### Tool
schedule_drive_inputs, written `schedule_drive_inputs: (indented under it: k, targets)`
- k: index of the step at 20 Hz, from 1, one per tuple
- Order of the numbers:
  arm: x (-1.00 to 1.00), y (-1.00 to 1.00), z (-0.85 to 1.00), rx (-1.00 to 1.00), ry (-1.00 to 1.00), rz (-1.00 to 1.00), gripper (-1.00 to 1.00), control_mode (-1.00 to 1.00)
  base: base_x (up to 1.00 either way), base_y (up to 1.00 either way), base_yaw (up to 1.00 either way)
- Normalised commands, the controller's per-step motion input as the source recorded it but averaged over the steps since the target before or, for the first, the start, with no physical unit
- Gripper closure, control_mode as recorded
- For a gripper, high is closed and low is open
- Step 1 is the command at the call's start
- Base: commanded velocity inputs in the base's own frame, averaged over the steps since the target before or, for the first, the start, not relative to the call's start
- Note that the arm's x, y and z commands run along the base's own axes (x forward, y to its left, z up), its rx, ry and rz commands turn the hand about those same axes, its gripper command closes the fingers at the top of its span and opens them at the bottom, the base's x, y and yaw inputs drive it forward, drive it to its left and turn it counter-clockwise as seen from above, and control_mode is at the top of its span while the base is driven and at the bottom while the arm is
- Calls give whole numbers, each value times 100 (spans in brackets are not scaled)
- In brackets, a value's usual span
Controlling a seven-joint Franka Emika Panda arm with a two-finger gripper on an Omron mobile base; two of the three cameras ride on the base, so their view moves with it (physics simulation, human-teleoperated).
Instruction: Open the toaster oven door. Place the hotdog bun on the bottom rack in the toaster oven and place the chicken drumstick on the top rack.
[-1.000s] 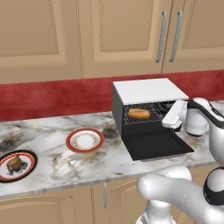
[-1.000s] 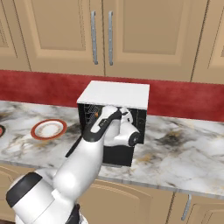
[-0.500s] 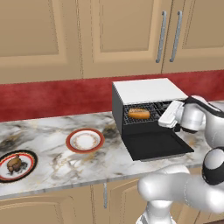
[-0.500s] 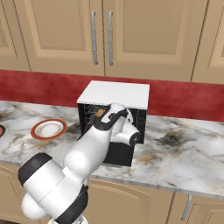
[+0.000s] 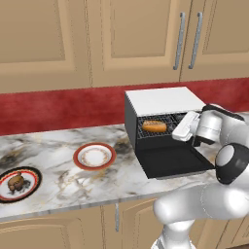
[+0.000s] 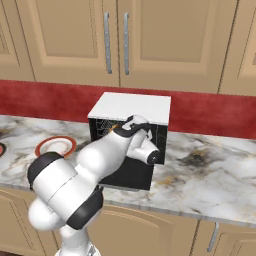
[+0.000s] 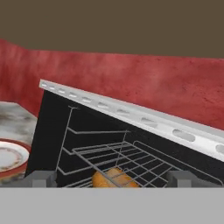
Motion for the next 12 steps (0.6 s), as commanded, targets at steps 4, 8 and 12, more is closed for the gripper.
schedule_drive_inputs:
  k: [4,8,12]
  targets:
    - [25,0,-14,0,-1,0,-100,-100,0,0,0]
    - [27,0,-6,0,-2,0,-100,-100,0,0,0]
    - [29,1,-7,0,0,0,-100,-100,0,0,0]
